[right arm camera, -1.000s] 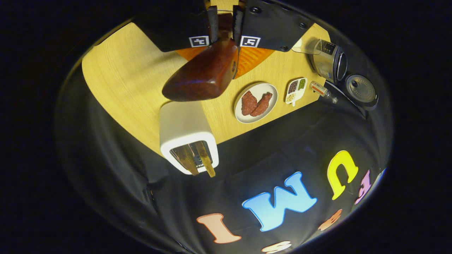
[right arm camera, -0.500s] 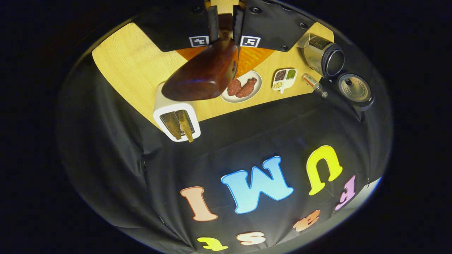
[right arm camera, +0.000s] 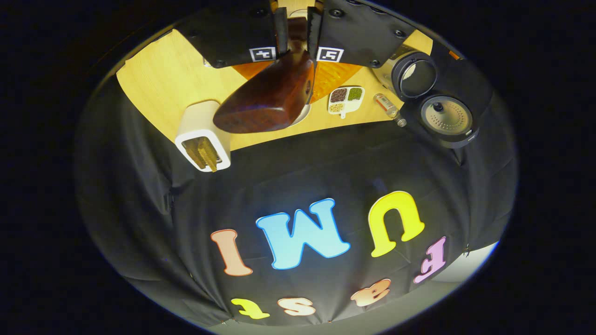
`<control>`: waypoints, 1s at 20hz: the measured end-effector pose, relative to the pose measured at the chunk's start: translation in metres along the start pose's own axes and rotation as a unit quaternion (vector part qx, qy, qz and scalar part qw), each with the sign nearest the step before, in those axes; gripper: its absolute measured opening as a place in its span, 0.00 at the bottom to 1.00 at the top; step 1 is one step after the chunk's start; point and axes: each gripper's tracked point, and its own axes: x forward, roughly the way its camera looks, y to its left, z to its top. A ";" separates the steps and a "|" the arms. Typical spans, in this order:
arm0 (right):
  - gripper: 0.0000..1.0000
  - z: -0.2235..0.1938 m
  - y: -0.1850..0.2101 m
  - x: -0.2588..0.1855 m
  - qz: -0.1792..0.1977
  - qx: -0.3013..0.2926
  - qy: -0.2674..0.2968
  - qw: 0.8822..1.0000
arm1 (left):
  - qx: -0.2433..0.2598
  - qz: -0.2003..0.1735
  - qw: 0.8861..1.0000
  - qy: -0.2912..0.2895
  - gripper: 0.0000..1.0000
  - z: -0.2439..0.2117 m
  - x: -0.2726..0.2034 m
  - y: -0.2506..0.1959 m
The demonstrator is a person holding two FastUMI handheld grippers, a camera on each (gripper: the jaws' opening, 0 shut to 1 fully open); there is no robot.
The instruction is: Close the left gripper, press the button to open the rice cooker; take a wooden spoon from the chopstick holder with the right hand, scoop a spoonful of rice and pour it into the rice cooker, then put the wooden spoon back into the chopstick holder.
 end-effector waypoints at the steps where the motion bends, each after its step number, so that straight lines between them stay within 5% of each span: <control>1: 0.18 -0.007 0.012 0.002 0.007 -0.012 0.006 1.000 | 0.008 -0.004 1.000 0.002 0.94 -0.002 0.003 0.005; 10: 0.18 -0.108 0.066 0.047 0.023 -0.115 0.101 0.988 | -0.014 0.011 1.000 0.003 0.94 -0.009 0.008 0.054; 20: 0.17 -0.209 0.062 0.060 -0.003 -0.073 0.211 0.975 | -0.041 0.047 0.998 0.018 0.94 -0.024 -0.002 0.096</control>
